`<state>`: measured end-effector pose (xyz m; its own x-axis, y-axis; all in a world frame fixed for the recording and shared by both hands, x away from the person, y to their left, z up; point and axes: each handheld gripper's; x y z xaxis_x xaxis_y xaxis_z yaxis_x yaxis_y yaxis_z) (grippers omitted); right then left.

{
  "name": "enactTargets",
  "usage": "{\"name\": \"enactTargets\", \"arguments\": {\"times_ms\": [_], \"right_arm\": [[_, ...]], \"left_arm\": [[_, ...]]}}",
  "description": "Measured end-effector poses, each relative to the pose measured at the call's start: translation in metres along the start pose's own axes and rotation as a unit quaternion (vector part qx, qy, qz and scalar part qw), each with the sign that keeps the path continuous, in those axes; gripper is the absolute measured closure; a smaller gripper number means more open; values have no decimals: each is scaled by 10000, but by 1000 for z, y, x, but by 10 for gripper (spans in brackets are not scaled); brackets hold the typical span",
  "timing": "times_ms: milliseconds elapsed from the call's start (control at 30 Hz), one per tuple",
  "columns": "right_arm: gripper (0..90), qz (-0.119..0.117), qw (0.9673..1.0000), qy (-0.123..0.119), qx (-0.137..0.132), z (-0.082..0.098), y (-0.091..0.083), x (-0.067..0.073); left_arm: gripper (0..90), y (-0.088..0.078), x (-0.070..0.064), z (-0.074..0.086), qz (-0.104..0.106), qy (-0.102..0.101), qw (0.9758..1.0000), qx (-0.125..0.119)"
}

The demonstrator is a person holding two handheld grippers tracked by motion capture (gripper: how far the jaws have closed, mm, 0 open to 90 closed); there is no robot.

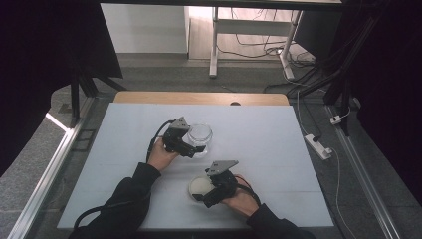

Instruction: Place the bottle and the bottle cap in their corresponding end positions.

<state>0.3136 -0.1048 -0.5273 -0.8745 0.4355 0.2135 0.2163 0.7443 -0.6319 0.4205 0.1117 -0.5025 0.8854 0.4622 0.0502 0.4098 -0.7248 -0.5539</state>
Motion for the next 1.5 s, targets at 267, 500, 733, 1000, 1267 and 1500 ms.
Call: {"name": "enactTargets", "arguments": {"times_ms": [267,500,733,1000,1267,1500], "right_arm": [[0,14,9999,-33,-113,-3,-6,3],[0,52,9996,25,-273,-4,-16,3],[0,149,9992,85,-358,-4,-25,0],[0,204,9988,109,-436,-6,-35,1],[0,305,9985,59,-458,-7,-44,3],[0,391,9982,60,-449,-5,-52,3]], "left_arm": [[0,-12,-4,1,57,-129,9999,-15],[0,-23,-11,3,65,-132,9999,58],[0,-38,-16,6,121,-250,9996,-44],[0,-52,-28,2,271,-170,9994,-143],[0,-65,-42,4,325,-115,9993,-124],[0,-78,-55,6,305,-86,9995,-96]]}}
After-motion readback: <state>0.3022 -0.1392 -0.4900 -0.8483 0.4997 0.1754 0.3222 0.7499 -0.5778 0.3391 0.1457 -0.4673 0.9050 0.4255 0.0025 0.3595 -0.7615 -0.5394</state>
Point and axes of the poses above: each handheld gripper's, and its own axes: y roughly forward along the jaws, z roughly out of its underside, x roughly to its left, and after that the axes turned 10 degrees about y, right-handed
